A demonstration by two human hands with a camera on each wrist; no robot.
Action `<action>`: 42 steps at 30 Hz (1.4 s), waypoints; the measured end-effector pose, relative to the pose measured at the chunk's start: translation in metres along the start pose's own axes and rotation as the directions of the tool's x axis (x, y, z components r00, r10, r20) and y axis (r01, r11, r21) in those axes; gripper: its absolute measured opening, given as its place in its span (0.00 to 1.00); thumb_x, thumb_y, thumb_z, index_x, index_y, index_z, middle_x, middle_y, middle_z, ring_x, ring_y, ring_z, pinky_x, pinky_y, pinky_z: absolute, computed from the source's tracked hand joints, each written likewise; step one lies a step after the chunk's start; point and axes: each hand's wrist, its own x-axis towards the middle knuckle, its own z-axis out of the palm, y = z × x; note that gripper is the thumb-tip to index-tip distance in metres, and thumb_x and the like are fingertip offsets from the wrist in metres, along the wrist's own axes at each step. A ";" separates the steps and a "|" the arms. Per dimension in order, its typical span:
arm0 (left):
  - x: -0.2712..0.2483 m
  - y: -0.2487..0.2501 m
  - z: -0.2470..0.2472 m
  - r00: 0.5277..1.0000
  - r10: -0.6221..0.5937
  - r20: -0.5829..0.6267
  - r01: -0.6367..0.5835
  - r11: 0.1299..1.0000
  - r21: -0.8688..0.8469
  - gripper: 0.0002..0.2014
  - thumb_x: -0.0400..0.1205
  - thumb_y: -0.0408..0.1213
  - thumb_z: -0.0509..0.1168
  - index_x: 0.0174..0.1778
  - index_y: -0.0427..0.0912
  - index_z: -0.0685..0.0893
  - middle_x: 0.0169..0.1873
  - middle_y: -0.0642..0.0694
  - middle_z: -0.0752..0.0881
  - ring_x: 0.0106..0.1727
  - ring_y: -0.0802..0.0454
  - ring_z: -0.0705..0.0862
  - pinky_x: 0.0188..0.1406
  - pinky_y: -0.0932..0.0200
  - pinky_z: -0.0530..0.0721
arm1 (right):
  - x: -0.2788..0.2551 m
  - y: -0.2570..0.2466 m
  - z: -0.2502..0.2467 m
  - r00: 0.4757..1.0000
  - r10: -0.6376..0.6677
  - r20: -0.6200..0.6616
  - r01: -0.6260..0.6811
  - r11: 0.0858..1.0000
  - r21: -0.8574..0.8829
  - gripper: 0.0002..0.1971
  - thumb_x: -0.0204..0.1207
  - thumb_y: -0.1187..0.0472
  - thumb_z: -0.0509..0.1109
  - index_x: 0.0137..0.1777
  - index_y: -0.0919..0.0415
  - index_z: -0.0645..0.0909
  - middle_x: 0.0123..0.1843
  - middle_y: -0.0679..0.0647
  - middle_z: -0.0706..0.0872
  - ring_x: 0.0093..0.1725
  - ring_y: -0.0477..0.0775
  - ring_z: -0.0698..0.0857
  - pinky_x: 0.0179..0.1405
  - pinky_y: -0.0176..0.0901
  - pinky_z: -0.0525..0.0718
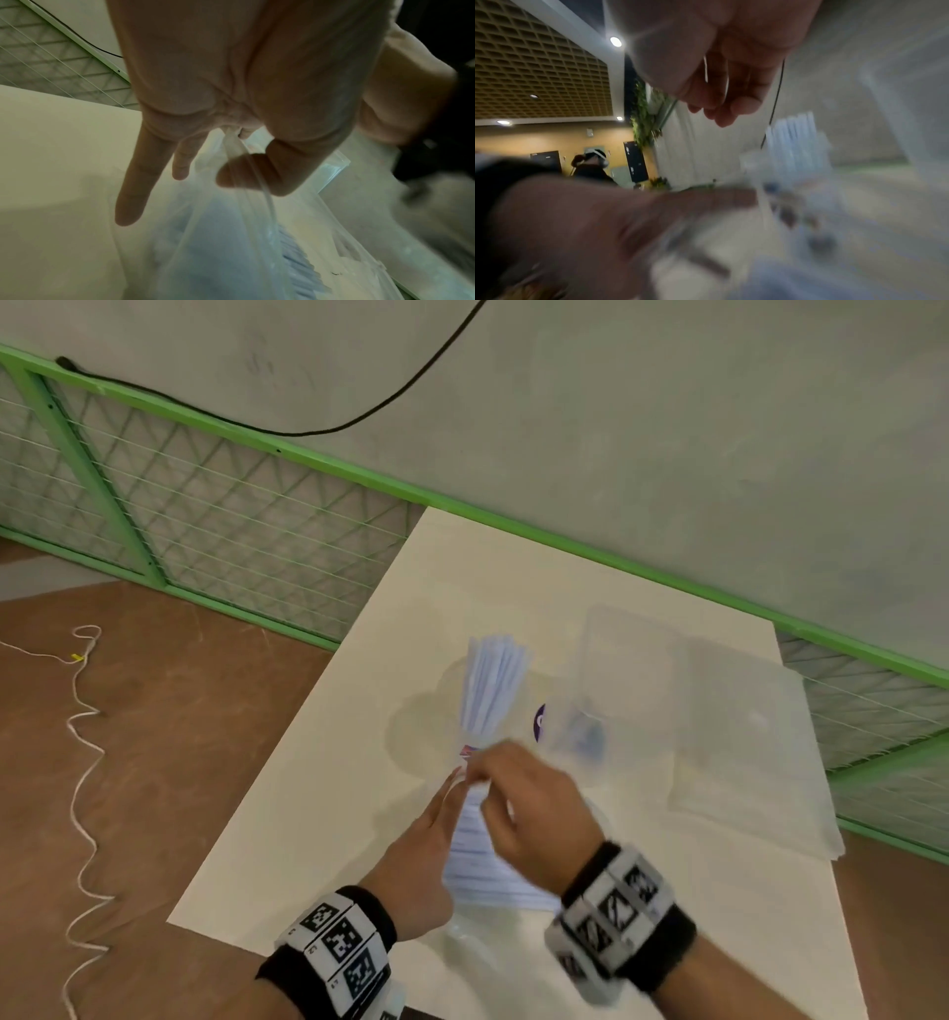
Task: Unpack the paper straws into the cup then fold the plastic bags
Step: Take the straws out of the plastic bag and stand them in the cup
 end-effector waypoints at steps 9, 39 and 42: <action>0.002 0.003 0.037 0.988 0.082 0.127 -0.089 0.994 0.056 0.54 0.70 0.19 0.62 0.84 0.50 0.35 0.82 0.61 0.34 0.82 0.68 0.38 0.76 0.76 0.46 | -0.129 0.016 0.088 0.843 0.446 0.302 -0.285 0.845 -0.452 0.26 0.52 0.64 0.81 0.55 0.55 0.84 0.46 0.49 0.86 0.37 0.54 0.85 0.30 0.43 0.82; -0.016 -0.011 0.035 0.995 0.083 0.058 -0.088 0.993 0.082 0.57 0.68 0.19 0.63 0.82 0.57 0.33 0.81 0.65 0.34 0.82 0.68 0.41 0.59 0.92 0.50 | -0.099 0.004 0.103 0.704 0.568 0.426 -0.172 0.718 -0.674 0.10 0.81 0.66 0.61 0.57 0.65 0.81 0.56 0.61 0.84 0.61 0.65 0.77 0.65 0.62 0.69; -0.017 -0.011 0.035 0.996 0.079 0.049 -0.083 0.993 0.084 0.57 0.68 0.19 0.64 0.83 0.55 0.34 0.82 0.64 0.34 0.82 0.67 0.42 0.65 0.88 0.52 | -0.101 0.003 0.103 0.717 0.564 0.409 -0.185 0.721 -0.668 0.10 0.81 0.66 0.61 0.56 0.65 0.81 0.55 0.61 0.85 0.60 0.66 0.78 0.64 0.62 0.69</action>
